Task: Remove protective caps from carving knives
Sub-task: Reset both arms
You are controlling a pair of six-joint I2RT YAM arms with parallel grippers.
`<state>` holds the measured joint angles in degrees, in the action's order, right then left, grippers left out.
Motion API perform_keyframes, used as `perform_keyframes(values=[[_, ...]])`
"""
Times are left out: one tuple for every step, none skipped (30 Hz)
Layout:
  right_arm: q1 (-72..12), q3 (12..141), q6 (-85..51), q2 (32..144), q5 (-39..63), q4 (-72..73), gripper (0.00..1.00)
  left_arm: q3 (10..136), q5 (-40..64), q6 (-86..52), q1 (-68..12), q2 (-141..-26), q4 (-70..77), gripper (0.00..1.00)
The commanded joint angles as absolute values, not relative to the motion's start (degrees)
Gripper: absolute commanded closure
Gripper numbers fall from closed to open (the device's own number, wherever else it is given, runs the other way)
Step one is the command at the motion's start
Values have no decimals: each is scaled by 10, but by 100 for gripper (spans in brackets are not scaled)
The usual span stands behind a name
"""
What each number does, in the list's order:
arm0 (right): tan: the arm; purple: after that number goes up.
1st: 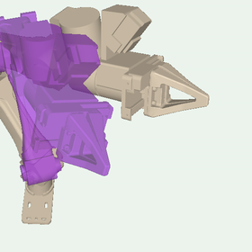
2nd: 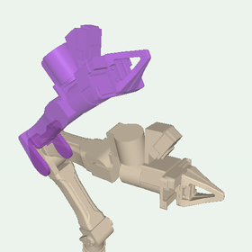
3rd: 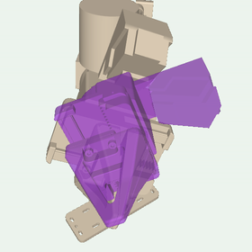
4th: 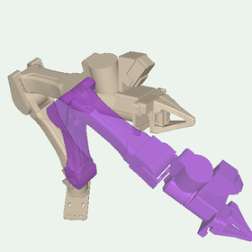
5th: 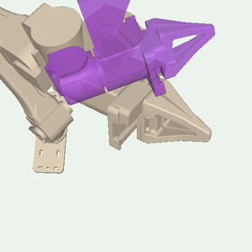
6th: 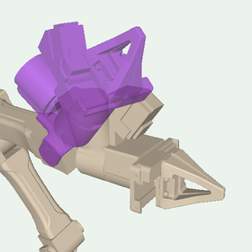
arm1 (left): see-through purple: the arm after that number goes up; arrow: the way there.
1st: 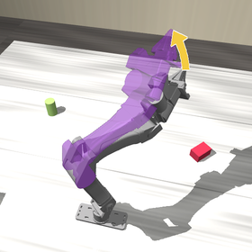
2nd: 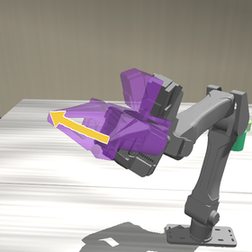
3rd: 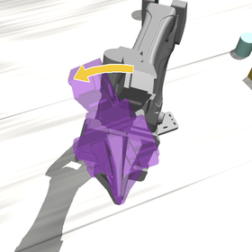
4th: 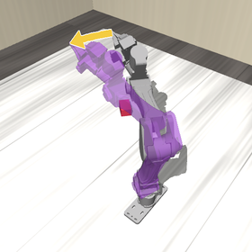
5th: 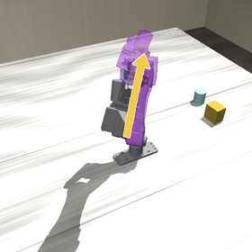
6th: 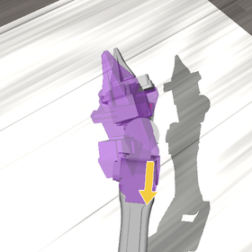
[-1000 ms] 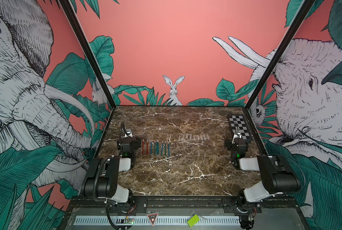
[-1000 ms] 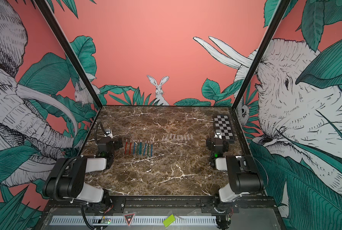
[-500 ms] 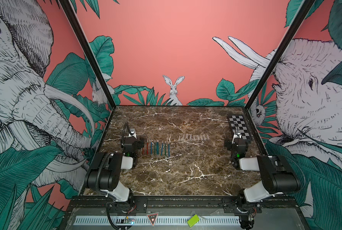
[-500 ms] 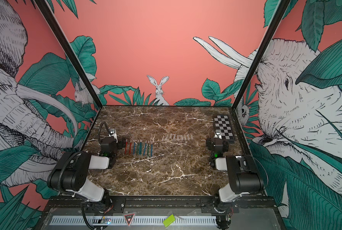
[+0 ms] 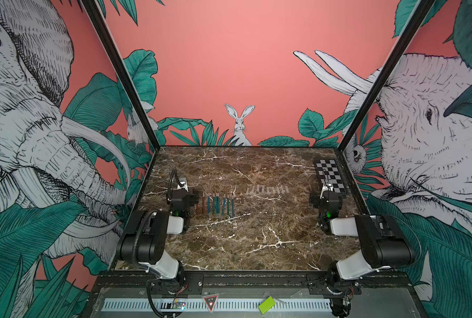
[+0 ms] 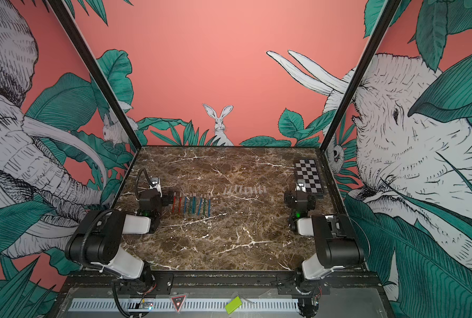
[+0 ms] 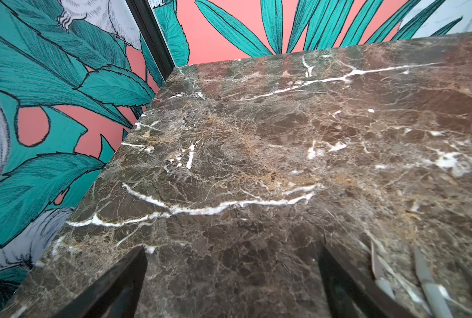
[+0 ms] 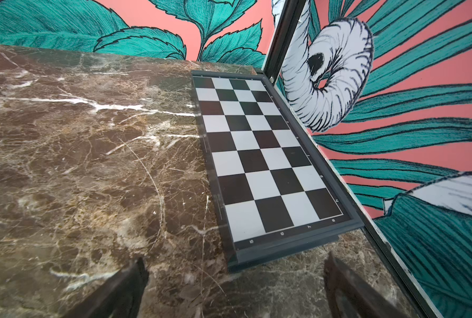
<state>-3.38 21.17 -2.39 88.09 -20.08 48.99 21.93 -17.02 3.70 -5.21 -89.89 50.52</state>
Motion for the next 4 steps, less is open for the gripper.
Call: perform_keyframes(values=[[-34,221,-31,875,-196,501,2,224,-176,43,-54,-885,519,1],[-33,221,-31,875,-196,500,2,224,-176,43,-54,-885,519,1],[-33,219,-31,874,-195,502,2,224,-176,43,-54,-885,519,1],[-33,217,-30,874,-195,506,2,224,-176,43,-55,-885,519,1]])
